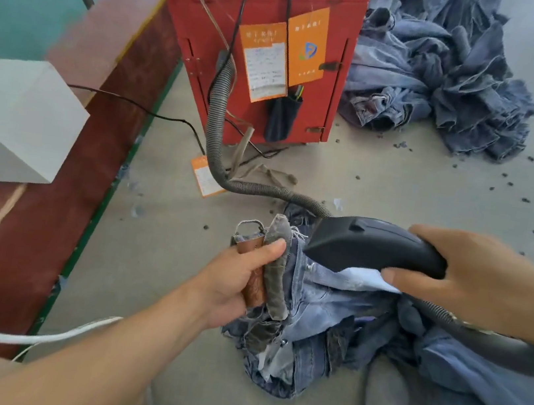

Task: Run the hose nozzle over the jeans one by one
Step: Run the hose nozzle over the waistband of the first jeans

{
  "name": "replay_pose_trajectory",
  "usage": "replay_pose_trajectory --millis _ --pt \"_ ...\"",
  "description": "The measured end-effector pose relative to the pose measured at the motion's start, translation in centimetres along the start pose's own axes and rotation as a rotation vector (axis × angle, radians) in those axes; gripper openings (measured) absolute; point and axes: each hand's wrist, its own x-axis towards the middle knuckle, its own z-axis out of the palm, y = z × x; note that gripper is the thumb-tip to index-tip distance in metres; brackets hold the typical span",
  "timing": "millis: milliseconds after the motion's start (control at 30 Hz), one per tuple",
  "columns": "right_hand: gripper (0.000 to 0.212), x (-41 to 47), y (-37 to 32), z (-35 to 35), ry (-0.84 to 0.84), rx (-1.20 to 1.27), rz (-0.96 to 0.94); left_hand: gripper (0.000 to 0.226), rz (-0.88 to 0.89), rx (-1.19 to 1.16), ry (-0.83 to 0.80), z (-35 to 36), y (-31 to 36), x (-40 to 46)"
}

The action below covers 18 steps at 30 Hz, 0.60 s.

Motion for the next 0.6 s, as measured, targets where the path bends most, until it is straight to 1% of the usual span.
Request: replay_pose_trajectory --millis 67,133,233,300,333,400,467,533,600 --pt "0.035 0.8 -0.2 0.6 -0.066 -0.007 0.007 0.041 -0.006 0.024 -0.002 -0.1 -0.4 0.1" --pt "0.028 1.9 -0.3 1.2 -0.081 0.011 0.033 0.049 -0.022 0.044 -0.039 -0.5 -0.6 0.3" --pt "0.025 2.9 -0.2 1.4 0.005 0.06 0.103 0.037 -0.026 0.114 -0.131 -0.9 -0.7 0.4" --pt "0.024 2.6 0.2 0.6 0.064 0.077 0.117 0.031 -0.031 0.109 -0.173 -0.8 -0.5 0.3" --pt "0.024 2.1 0.5 0.1 0.064 0.096 0.112 0.029 -0.031 0.094 -0.19 -0.7 -0.5 0.3" --pt "0.026 1.2 0.6 -0.7 -0.003 0.099 0.087 0.028 -0.025 0.069 -0.212 -0.5 -0.4 0.2" --pt "0.027 0.8 -0.1 -0.1 -0.056 0.006 0.044 0.03 -0.022 0.04 -0.237 -0.4 -0.4 0.0" --pt "0.026 1.2 -0.9 1.3 -0.026 -0.038 0.031 0.034 -0.011 0.007 -0.243 -0.6 -0.2 0.0" --pt "0.027 1.9 -1.7 2.2 0.068 -0.056 0.064 0.034 0.006 -0.024 -0.219 -0.8 0.1 0.0"
